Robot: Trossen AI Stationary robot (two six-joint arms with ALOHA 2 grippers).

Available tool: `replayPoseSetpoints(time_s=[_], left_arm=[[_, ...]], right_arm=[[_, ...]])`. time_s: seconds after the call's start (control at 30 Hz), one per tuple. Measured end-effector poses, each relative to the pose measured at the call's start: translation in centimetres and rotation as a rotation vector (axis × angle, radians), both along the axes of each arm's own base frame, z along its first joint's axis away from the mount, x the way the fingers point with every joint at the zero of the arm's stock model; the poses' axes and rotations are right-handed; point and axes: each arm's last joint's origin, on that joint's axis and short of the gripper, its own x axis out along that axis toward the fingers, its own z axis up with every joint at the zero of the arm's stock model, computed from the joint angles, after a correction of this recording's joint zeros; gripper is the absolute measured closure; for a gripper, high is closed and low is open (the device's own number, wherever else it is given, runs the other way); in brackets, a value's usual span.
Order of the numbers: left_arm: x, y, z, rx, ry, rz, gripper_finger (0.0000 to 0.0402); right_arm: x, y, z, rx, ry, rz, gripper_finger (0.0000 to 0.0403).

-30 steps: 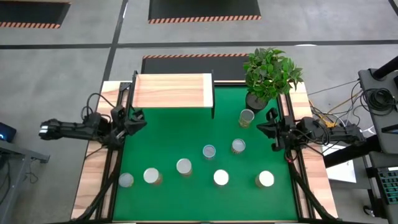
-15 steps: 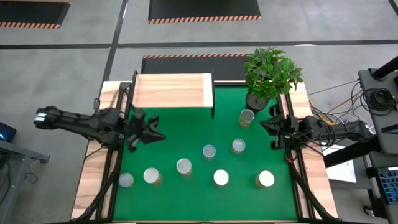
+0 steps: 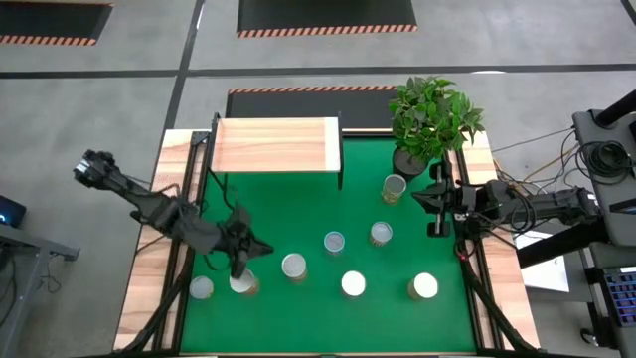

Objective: Pick and place cans onto a shelf
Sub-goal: Put the center left orange can on the shelf

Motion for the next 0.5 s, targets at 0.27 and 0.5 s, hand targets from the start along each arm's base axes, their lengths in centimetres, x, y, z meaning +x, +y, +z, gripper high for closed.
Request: replayPoseSetpoints(time_s=[0.27,0.5], left_arm=[[4.3,-4.0,-1.3,0.117,0.205,-0.063,0.0402],[7.2,-5.7,-2.9,0.295,0.475,-0.056,0.0395]], right_arm=[[0.0,0.0,0.2,-0.042,-0.008,-0.019,0.0394],[0.0,0.0,0.2,-0.074,-0.01,-0.041,0.0394]])
